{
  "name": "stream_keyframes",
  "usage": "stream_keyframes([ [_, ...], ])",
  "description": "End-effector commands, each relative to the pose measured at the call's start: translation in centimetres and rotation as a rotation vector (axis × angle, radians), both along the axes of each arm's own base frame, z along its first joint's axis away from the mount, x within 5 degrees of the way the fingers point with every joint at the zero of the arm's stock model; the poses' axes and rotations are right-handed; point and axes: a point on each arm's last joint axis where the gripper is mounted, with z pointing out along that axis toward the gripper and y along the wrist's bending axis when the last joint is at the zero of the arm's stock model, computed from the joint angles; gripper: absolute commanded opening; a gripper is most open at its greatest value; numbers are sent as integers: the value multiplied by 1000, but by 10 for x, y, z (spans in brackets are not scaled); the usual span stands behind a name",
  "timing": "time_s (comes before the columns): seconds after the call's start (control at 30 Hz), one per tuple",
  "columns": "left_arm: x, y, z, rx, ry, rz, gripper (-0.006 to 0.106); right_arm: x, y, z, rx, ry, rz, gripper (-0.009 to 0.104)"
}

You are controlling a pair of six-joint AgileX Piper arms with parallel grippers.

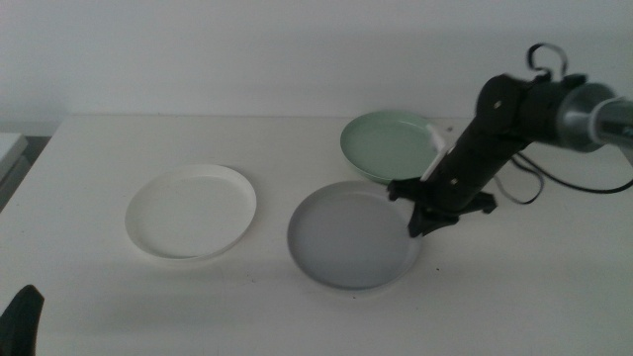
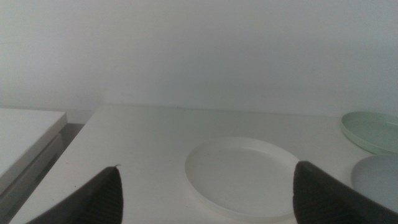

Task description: Stack the three bowls on top of each other.

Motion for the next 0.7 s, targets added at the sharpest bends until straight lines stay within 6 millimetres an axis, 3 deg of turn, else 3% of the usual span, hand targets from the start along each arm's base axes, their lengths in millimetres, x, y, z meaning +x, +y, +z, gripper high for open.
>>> stream_keyframes([
  [0.0, 0, 0, 1, -2, -15, 0, 94, 1, 7, -7, 10, -10, -5, -2],
  [0.23, 0, 0, 1, -2, -15, 0, 94, 1, 11, -25, 8, 26, -7, 0],
  [0.3, 0, 0, 1, -2, -15, 0, 94, 1, 11, -25, 6, 23, -3, 8],
  [0.37, 0, 0, 1, -2, -15, 0, 94, 2, 11, -20, 10, 9, 4, 24],
  [0.43, 0, 0, 1, -2, -15, 0, 94, 2, 12, -8, 19, -23, 30, 42],
  [0.53, 0, 0, 1, -2, -15, 0, 94, 8, 10, 25, 22, -124, 42, 66],
  [0.67, 0, 0, 1, -2, -15, 0, 94, 32, -10, 78, -60, -292, -45, 73],
])
